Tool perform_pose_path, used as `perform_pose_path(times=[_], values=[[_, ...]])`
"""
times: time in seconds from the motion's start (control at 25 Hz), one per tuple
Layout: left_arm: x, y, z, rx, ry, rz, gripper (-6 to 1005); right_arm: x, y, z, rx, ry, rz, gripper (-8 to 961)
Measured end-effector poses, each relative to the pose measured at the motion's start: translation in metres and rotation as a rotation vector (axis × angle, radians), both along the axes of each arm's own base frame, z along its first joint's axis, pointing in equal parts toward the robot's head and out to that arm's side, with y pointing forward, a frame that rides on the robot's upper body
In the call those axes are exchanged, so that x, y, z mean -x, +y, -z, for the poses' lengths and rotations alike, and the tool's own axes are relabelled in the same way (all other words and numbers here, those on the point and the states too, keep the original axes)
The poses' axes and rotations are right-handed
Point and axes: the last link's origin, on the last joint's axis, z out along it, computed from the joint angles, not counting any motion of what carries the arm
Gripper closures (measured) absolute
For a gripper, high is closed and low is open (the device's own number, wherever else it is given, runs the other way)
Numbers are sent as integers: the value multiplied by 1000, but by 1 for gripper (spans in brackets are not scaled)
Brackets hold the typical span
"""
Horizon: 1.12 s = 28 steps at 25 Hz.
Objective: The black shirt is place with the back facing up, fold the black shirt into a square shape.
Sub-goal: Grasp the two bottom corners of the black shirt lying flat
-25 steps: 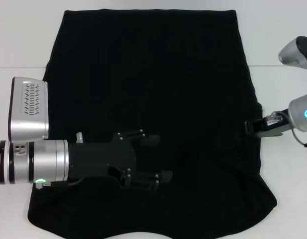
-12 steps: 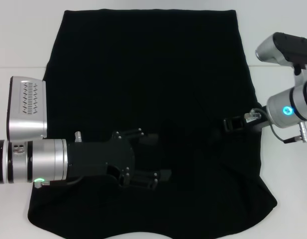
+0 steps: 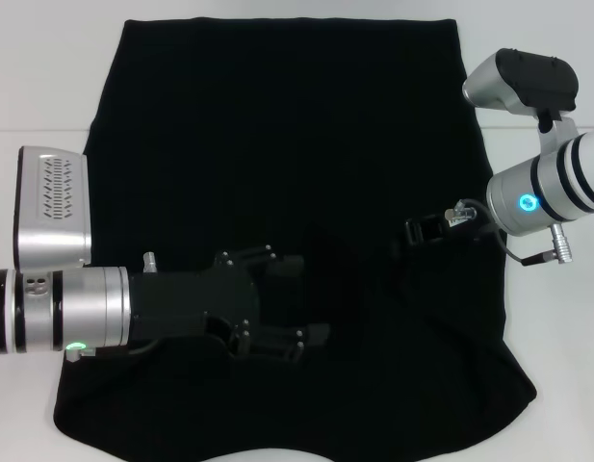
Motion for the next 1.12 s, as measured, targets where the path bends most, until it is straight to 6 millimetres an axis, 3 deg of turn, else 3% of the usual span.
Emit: perform_pose_path(times=[0.84, 0.96, 1.12], values=[[0, 1, -4, -12, -13, -6, 91, 21, 17, -10, -63, 21, -94, 923], [2, 0, -15, -12, -44, -25, 91, 19, 15, -10, -77, 70, -116, 890], [8, -4, -42, -4, -119, -77, 92, 12, 10, -16, -115, 185, -160, 822]])
